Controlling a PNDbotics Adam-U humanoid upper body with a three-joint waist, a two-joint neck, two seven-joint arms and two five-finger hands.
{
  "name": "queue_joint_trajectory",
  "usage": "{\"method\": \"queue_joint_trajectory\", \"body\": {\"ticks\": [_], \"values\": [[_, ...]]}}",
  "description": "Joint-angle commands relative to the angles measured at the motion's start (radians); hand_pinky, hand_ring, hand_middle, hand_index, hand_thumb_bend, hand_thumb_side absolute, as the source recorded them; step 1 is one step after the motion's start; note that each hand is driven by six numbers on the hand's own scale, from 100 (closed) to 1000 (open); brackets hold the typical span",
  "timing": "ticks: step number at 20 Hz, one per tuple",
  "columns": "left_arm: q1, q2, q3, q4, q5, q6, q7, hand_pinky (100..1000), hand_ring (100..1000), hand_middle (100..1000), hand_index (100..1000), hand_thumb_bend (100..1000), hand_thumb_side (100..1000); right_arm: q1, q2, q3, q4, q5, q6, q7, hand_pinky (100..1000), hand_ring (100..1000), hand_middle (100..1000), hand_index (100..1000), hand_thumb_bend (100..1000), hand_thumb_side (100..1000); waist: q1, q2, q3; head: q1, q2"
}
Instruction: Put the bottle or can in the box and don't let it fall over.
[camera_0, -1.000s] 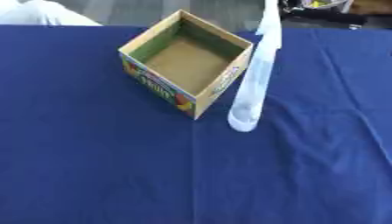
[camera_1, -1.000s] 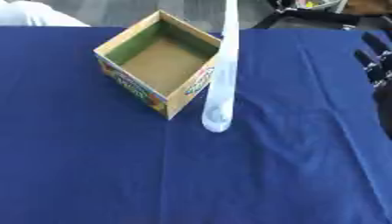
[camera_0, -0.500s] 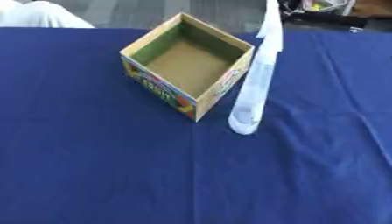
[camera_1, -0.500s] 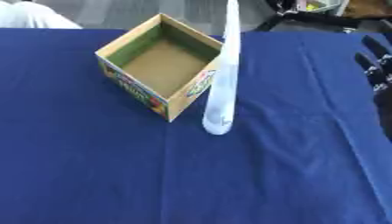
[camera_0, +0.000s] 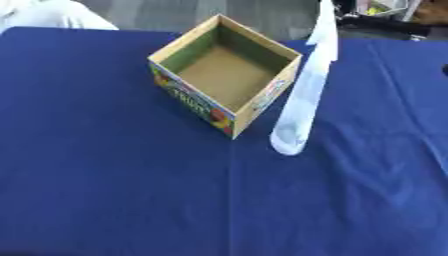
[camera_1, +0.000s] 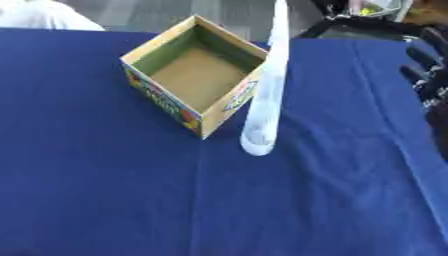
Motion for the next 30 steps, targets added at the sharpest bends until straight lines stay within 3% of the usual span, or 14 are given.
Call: {"method": "queue_joint_trajectory", "body": {"ticks": [1,4,7,21,30], "values": [[-0.001,0.039,0.005,-0.012,-0.007,-0.001,-0.002,921,1000,1000,821,393,629,0.023,-0.096,0.030,-0.023,0.048,-0.023,0.044,1000,1000,1000,1000,100,523,-0.002,-0.020,-0.004,0.003,-0.003],[0.007,0.046,0.004,-0.009,-0.010,-0.001,-0.004,921,1000,1000,821,392,630,0.042,-0.158,0.053,-0.023,0.095,-0.033,0.072,1000,1000,1000,1000,100,523,-0.006,-0.026,-0.009,0.006,0.004],[0.012,0.049,0.003,-0.006,-0.011,-0.002,-0.006,921,1000,1000,821,393,630,0.029,-0.169,0.077,-0.023,0.143,-0.017,0.082,1000,1000,1000,1000,100,525,-0.009,-0.031,-0.011,0.000,0.010],[0.019,0.051,-0.005,-0.003,-0.009,0.002,-0.015,922,1000,1000,821,392,630,-0.096,-0.100,0.184,-0.023,0.255,0.172,0.047,1000,1000,1000,1000,100,559,-0.011,-0.047,-0.008,-0.035,0.021],[0.020,0.051,-0.008,-0.001,-0.008,0.003,-0.020,923,1000,1000,821,389,633,-0.143,-0.080,0.215,-0.023,0.287,0.232,0.021,1000,1000,1000,1000,100,555,-0.011,-0.048,-0.007,-0.048,0.018]]}}
